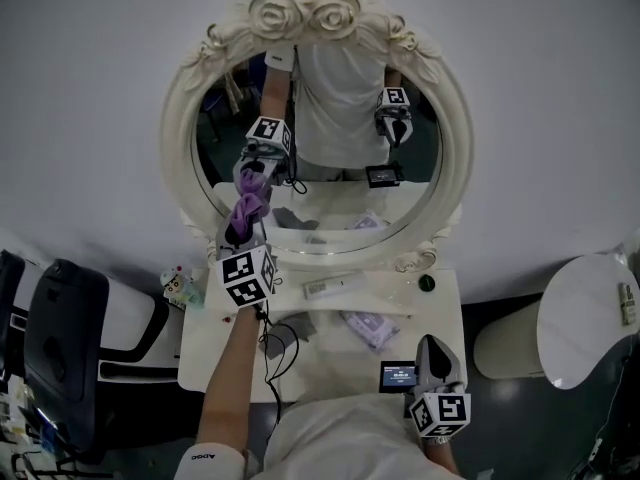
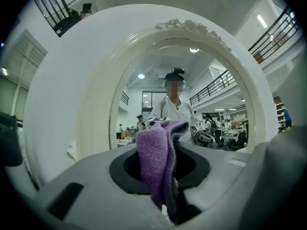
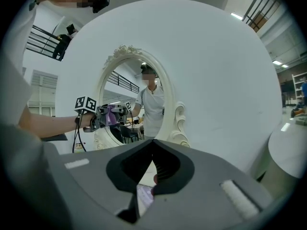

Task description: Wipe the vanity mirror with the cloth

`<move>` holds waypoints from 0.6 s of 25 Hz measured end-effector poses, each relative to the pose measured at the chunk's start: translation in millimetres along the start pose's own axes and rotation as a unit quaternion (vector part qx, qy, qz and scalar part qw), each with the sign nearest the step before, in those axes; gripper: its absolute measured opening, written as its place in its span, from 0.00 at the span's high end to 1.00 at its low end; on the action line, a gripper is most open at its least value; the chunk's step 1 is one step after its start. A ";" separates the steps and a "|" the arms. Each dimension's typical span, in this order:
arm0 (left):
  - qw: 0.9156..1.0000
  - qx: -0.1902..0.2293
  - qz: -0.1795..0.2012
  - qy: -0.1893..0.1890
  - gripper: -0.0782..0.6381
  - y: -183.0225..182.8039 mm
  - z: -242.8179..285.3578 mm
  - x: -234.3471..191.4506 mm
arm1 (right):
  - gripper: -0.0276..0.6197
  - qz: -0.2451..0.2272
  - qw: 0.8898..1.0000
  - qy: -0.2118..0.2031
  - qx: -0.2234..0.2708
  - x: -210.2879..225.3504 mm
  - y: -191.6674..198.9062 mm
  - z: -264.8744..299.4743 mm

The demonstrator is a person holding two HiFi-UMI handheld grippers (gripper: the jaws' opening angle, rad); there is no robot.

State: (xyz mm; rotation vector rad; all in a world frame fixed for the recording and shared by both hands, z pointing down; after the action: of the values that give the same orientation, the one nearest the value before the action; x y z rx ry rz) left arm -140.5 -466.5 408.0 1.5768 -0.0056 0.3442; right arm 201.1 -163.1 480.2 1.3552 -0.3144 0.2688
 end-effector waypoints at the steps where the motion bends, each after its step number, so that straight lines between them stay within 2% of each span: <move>1: 1.000 -0.002 -0.003 -0.006 0.76 2.2 -0.5 -6.0 | 0.95 0.000 1.000 0.002 0.001 -0.2 0.2 -1.1; 9: 0.999 -0.010 -0.001 -0.043 0.76 14.1 -2.5 -30.4 | 0.95 0.004 0.999 0.034 0.007 14.4 -1.7 -13.4; 12: 0.999 -0.010 -0.013 -0.041 0.76 15.1 -4.2 -31.5 | 0.95 0.001 0.999 0.033 0.007 17.0 -3.6 -14.8; 15: 0.999 0.011 -0.024 -0.023 0.76 12.3 -10.3 -19.6 | 0.95 -0.004 1.000 0.028 0.002 19.4 -4.1 -15.1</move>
State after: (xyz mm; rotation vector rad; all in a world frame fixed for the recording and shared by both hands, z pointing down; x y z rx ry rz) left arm -164.1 -461.1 415.7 1.6031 -0.0004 0.2712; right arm 221.6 -149.0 480.9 1.3496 -0.2619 0.3014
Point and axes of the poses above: the fingertips, and each gripper's own axes: z forward along the fingers, x to its right, y out of its underside, the point moved 10 cm from there along -z, backward along the fingers, and after that the axes turned 13 degrees about z, right-handed, at the moved point
